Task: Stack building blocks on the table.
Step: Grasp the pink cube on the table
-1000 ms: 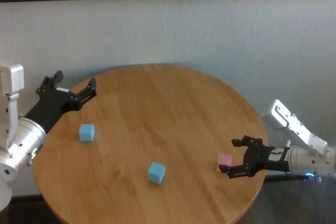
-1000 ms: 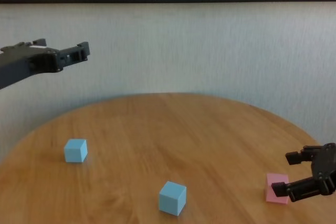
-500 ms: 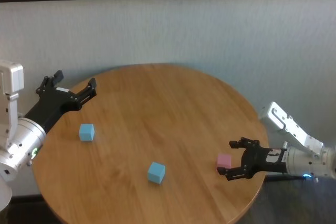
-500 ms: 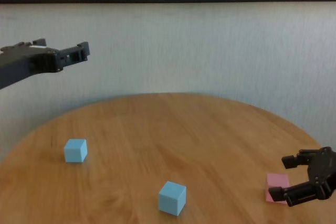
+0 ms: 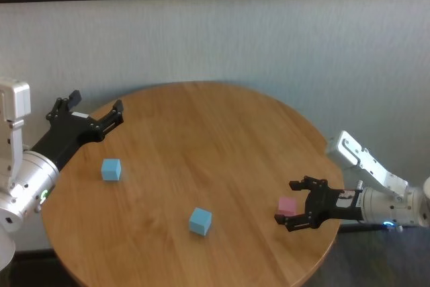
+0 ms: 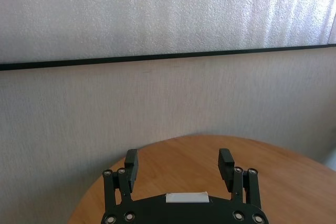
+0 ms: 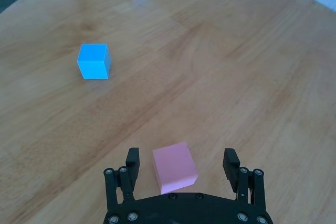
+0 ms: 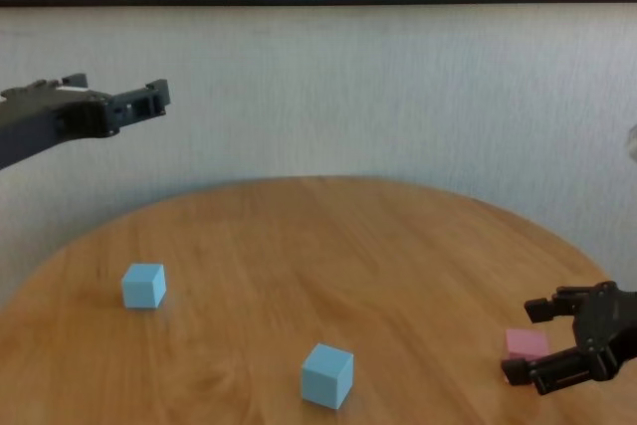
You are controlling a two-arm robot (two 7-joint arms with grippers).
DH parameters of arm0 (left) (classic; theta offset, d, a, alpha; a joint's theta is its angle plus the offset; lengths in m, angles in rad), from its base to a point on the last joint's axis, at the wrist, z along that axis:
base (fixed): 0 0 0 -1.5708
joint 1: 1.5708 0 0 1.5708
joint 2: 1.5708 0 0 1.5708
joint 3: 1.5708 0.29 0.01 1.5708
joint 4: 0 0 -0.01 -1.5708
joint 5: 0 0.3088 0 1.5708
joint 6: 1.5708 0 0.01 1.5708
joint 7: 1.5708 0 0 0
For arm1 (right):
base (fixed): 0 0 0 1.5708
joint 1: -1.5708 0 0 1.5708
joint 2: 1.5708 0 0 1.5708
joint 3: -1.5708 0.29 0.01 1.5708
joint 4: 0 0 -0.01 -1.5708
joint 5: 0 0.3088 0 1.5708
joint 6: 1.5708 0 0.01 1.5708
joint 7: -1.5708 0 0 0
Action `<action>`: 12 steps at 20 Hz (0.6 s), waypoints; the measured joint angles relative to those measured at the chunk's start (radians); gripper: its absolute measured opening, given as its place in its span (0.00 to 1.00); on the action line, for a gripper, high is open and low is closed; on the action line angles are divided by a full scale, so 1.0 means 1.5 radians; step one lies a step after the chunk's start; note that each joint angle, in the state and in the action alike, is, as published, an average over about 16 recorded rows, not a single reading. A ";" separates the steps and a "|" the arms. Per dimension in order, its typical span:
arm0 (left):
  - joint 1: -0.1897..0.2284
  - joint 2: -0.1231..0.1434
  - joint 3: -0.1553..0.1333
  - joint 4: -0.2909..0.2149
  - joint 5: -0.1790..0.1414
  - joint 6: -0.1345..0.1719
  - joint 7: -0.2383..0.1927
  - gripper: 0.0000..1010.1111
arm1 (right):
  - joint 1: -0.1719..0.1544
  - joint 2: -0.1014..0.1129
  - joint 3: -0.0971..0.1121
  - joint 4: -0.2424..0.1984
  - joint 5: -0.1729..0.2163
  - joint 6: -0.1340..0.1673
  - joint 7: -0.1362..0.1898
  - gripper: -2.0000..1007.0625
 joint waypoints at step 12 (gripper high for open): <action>0.000 0.000 0.000 0.000 0.000 0.000 0.000 0.99 | 0.014 -0.011 -0.009 0.023 -0.016 -0.003 -0.003 0.99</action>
